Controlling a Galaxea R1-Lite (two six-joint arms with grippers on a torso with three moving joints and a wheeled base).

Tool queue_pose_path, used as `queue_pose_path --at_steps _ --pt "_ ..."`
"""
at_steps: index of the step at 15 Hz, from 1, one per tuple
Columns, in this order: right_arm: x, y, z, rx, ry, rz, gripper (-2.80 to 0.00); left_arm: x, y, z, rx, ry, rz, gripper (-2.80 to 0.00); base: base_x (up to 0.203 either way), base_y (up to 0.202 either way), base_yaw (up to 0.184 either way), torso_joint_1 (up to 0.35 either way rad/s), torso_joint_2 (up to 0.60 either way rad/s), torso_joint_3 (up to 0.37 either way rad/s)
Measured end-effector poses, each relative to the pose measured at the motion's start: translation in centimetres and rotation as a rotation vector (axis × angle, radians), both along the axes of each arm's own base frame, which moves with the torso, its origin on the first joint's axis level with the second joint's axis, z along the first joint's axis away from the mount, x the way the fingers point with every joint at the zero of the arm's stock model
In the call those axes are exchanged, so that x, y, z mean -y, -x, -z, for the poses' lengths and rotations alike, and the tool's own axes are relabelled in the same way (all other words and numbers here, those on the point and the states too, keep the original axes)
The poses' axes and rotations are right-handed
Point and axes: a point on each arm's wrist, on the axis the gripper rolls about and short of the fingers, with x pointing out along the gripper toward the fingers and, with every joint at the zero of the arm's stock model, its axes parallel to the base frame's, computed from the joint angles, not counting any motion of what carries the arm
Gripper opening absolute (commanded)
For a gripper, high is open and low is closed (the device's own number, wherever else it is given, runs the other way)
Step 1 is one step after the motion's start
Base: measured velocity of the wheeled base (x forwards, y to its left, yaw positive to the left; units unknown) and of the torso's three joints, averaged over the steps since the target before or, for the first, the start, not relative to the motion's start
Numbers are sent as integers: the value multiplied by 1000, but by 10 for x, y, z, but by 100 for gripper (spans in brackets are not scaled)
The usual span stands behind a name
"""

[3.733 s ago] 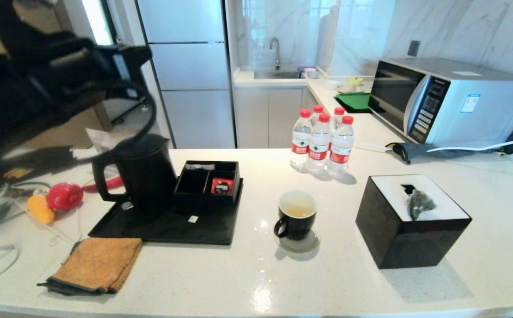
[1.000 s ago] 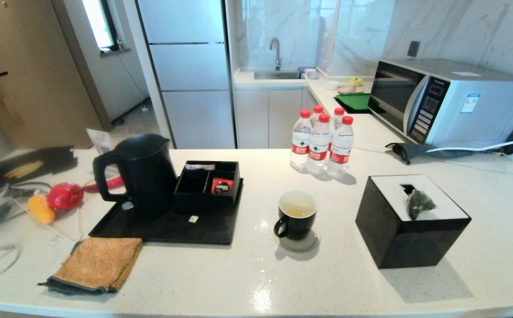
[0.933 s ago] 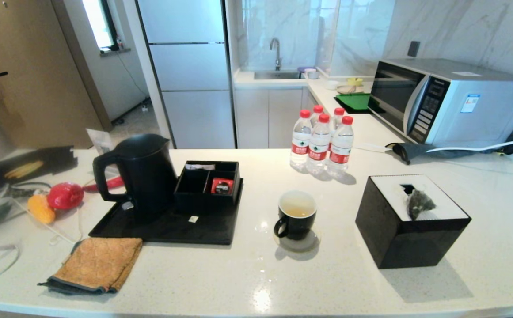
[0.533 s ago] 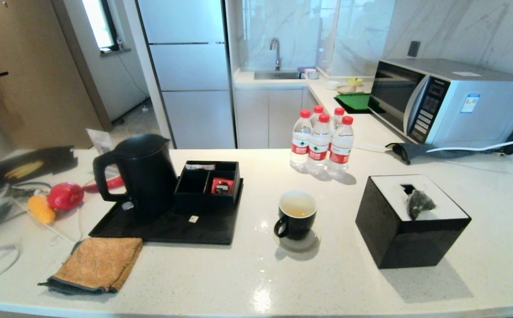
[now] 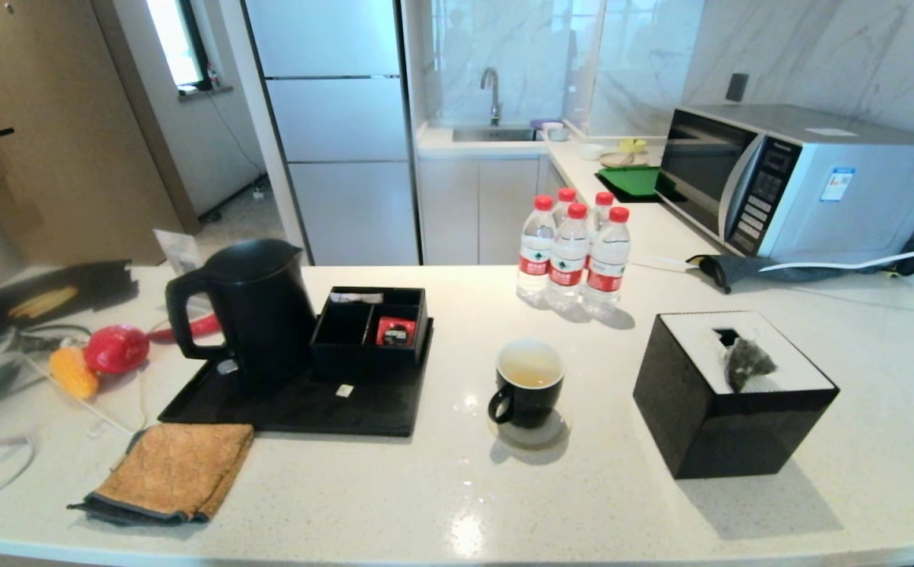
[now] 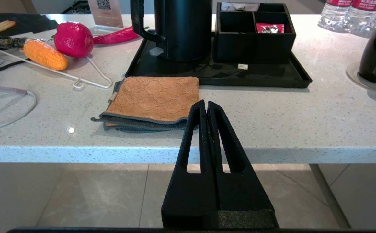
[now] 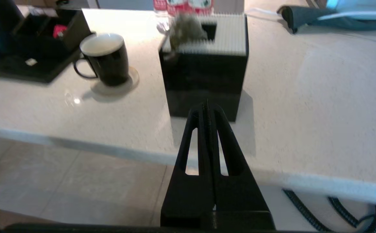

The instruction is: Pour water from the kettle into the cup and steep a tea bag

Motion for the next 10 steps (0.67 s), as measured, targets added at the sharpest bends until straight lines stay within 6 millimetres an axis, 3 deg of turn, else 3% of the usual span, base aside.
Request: queue_pose_path --at_steps 5,10 --pt "-4 -79 -73 -62 -20 -25 -280 0 0 0 0 0 0 -280 0 0 0 0 0 0" --pt "-12 -163 -81 -262 -13 -43 -280 0 0 0 0 0 0 -280 0 0 0 0 0 0"
